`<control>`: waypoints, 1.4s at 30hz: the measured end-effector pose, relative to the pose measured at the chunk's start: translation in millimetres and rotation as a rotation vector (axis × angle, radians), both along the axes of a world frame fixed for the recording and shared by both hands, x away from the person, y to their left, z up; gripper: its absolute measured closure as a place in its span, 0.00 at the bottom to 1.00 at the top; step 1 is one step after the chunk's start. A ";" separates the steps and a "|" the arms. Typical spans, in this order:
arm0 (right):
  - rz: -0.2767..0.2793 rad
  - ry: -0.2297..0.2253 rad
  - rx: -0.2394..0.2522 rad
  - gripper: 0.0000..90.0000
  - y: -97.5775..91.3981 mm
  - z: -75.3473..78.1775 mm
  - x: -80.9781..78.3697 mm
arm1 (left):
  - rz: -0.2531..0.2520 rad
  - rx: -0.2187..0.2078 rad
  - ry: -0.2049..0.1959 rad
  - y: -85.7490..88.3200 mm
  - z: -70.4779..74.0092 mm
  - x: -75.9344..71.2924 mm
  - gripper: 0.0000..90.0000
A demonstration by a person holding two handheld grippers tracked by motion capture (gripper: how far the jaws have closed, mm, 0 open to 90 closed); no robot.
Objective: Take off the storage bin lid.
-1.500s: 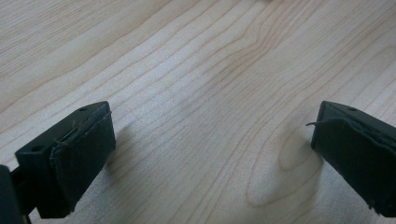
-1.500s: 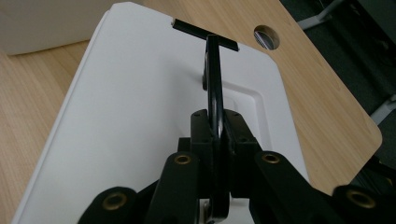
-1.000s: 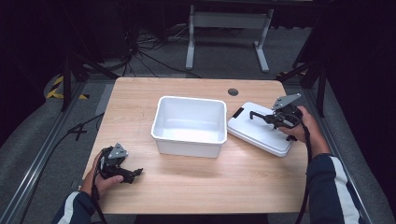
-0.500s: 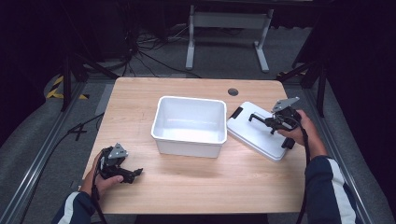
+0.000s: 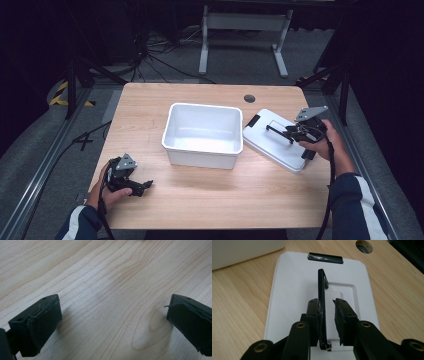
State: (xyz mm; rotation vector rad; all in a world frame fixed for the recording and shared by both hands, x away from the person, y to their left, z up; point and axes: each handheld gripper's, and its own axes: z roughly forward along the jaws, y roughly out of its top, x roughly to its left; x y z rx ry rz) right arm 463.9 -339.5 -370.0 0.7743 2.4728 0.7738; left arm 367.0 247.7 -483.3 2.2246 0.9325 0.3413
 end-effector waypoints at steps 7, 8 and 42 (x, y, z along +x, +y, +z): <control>-0.005 -0.001 0.019 0.77 -2.1 6.2 -10.7 | 0.000 0.001 0.001 0.0 0.1 0.0 0.00; -0.002 -0.007 0.022 0.76 -2.5 6.9 -11.3 | 0.000 0.001 0.001 0.0 0.1 0.0 0.00; -0.098 -0.063 0.026 0.33 -16.7 19.4 -64.2 | -0.002 0.003 0.003 0.2 0.3 0.1 0.00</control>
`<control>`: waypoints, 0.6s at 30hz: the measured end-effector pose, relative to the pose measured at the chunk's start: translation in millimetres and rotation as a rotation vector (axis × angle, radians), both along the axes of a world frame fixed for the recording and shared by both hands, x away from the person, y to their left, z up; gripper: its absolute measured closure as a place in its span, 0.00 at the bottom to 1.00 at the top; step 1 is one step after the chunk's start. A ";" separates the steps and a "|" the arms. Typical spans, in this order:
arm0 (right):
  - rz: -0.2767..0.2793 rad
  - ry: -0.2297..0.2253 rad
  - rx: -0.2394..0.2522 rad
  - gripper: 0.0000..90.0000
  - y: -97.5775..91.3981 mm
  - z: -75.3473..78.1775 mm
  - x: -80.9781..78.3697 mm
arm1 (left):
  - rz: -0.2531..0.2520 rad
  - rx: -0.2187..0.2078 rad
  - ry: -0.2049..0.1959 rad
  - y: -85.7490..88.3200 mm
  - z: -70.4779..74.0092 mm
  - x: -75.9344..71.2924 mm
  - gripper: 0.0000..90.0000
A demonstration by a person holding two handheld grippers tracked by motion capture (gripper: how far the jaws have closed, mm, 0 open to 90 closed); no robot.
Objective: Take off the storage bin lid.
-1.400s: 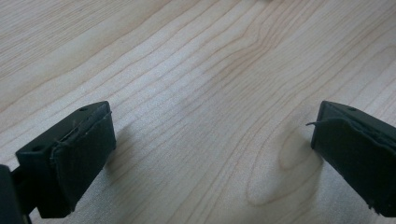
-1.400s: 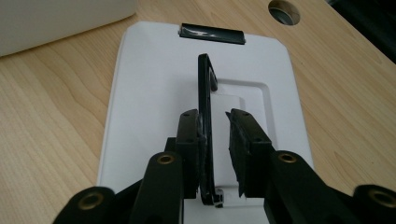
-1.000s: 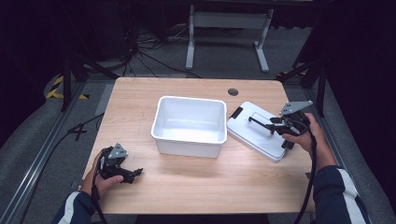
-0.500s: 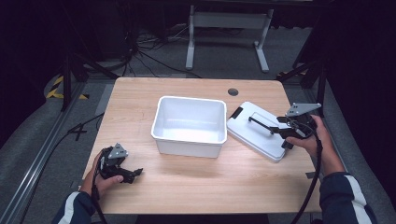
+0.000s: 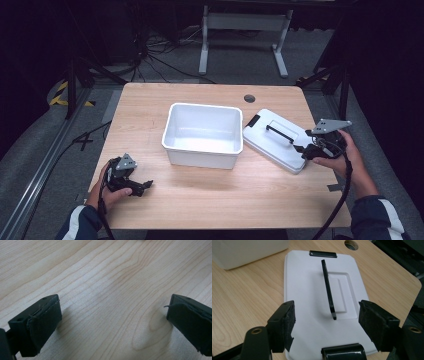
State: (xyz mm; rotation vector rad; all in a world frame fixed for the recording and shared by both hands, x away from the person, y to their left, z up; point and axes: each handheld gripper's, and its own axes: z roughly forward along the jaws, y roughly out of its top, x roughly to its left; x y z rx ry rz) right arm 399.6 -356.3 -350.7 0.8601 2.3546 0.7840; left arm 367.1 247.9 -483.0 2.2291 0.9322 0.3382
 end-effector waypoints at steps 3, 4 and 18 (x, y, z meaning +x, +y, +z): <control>0.002 0.002 -0.003 0.33 -0.7 -4.5 -4.8 | 0.000 -0.001 -0.001 0.0 -0.1 0.0 0.00; 0.002 0.000 -0.004 0.33 -0.6 -6.0 -6.6 | 0.000 -0.001 -0.001 0.0 -0.1 0.0 0.00; 0.033 -0.032 0.012 0.33 -2.4 -24.2 -34.2 | 0.001 -0.003 -0.004 -0.1 -0.4 0.0 0.00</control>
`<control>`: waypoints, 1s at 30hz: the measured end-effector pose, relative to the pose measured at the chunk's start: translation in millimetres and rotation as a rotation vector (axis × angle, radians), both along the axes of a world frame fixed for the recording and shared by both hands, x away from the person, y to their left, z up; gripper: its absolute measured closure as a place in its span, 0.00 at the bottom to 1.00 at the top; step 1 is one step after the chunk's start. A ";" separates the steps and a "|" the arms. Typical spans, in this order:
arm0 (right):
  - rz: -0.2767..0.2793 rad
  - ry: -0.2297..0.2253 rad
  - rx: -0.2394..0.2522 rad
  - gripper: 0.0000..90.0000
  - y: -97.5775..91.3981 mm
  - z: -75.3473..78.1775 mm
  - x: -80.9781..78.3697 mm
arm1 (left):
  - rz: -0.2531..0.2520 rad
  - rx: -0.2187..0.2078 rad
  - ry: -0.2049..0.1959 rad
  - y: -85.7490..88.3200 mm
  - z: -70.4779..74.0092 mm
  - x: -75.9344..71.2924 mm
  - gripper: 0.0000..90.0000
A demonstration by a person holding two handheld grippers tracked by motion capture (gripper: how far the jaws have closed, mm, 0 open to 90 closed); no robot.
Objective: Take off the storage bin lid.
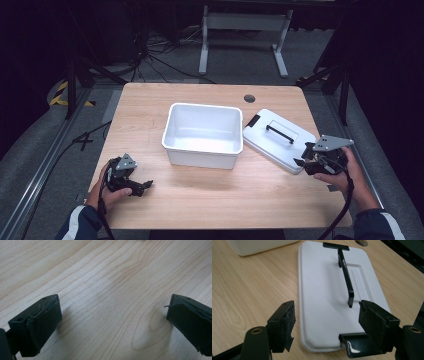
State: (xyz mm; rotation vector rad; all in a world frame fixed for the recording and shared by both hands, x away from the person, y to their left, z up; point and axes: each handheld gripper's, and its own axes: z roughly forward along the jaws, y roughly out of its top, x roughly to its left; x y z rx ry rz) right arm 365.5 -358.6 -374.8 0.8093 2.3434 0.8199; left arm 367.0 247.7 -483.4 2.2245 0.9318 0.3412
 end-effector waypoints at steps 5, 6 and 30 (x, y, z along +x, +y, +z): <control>0.003 -0.012 0.011 0.33 -3.9 -9.3 -7.5 | 0.000 -0.001 0.000 -0.1 0.0 0.0 0.00; 0.006 -0.013 0.014 0.33 -5.1 -11.6 -9.0 | 0.000 0.000 0.003 0.0 0.0 -0.2 0.00; -0.085 0.117 0.126 0.27 -41.4 -85.0 -30.0 | 0.003 0.002 -0.009 1.1 0.0 -0.5 0.00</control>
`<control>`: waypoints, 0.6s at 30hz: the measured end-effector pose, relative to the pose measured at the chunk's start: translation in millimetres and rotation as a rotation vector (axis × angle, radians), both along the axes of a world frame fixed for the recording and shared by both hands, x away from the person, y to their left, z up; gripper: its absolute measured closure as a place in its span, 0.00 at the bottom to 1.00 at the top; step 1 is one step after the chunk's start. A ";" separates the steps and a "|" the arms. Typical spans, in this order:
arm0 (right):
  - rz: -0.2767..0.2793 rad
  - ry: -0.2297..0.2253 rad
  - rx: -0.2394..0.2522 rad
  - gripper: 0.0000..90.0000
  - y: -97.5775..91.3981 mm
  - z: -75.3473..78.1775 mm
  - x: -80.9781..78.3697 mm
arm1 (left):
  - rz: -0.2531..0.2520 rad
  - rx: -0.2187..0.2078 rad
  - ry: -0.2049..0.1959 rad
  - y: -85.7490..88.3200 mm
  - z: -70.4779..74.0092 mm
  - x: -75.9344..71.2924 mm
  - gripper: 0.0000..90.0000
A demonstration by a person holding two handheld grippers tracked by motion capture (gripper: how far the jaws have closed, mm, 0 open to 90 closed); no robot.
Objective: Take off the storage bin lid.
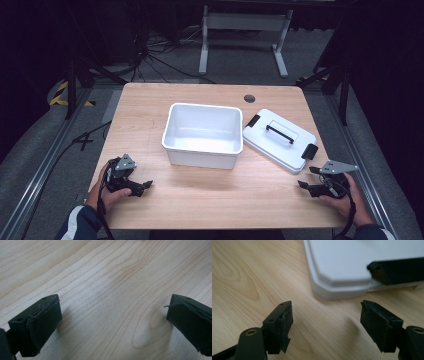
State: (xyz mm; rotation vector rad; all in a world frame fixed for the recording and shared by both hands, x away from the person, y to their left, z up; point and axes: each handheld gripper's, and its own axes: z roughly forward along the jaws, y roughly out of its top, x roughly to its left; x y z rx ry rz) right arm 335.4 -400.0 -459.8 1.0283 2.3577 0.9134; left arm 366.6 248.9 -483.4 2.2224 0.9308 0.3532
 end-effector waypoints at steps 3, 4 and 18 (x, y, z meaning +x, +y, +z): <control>-0.021 0.014 0.075 0.26 -6.1 -5.5 0.5 | -0.004 0.002 -0.001 0.2 0.1 0.3 0.00; -0.024 0.010 0.091 0.26 -7.5 -6.9 0.3 | -0.003 0.000 0.000 0.1 0.0 0.2 0.00; -0.020 0.007 0.090 0.24 -6.9 -7.4 0.9 | 0.003 0.004 0.003 -0.3 0.4 0.0 0.00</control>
